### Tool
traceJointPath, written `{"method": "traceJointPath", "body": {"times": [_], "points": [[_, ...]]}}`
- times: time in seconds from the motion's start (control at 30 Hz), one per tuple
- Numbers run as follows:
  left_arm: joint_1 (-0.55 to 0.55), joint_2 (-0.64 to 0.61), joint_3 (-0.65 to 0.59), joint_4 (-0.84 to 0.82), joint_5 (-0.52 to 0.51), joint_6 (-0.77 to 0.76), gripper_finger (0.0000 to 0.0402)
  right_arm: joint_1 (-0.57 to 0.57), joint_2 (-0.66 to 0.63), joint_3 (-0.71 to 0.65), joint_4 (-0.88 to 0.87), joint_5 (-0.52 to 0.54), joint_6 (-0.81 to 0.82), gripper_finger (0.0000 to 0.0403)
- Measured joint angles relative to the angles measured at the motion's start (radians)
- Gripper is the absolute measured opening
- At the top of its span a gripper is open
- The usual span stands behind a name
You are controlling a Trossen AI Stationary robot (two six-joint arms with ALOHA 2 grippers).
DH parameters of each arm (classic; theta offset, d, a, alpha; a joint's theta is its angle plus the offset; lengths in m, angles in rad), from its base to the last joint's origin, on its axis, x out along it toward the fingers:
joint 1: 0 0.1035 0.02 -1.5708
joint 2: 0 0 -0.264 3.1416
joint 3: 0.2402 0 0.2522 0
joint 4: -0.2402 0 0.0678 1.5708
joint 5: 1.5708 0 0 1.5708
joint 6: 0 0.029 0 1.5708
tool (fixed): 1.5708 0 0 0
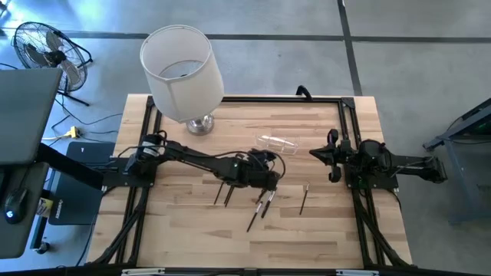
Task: Pick & Place Makeup Supplies
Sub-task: Put the makeup brush into the transparent organizer
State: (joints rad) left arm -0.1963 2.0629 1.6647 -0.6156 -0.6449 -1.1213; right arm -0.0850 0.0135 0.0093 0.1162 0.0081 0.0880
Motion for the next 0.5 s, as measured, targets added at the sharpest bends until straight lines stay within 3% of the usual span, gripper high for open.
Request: {"method": "traceJointPath", "body": {"times": [0.07, 0.2, 0.37, 0.5], "points": [[-0.002, -0.022, -0.046, 0.005, 0.003, -0.017, 0.0048, 0.0, 0.0, 0.0, 0.0, 0.0, 0.0, 0.0], [0.0, -0.026, -0.142, 0.221, -0.016, -0.027, 0.0048, 0.0, 0.0, 0.0, -0.003, 0.0, 0.0, 0.0001], [0.001, -0.048, -0.228, 0.58, -0.041, 0.07, 0.0048, 0.0, 0.0, 0.0, -0.001, 0.0, 0.0, 0.0], [0.011, -0.04, -0.251, 0.692, -0.074, 0.123, 0.0048, 0.0, 0.001, 0.0, 0.001, 0.0, 0.0, 0.0]]}}
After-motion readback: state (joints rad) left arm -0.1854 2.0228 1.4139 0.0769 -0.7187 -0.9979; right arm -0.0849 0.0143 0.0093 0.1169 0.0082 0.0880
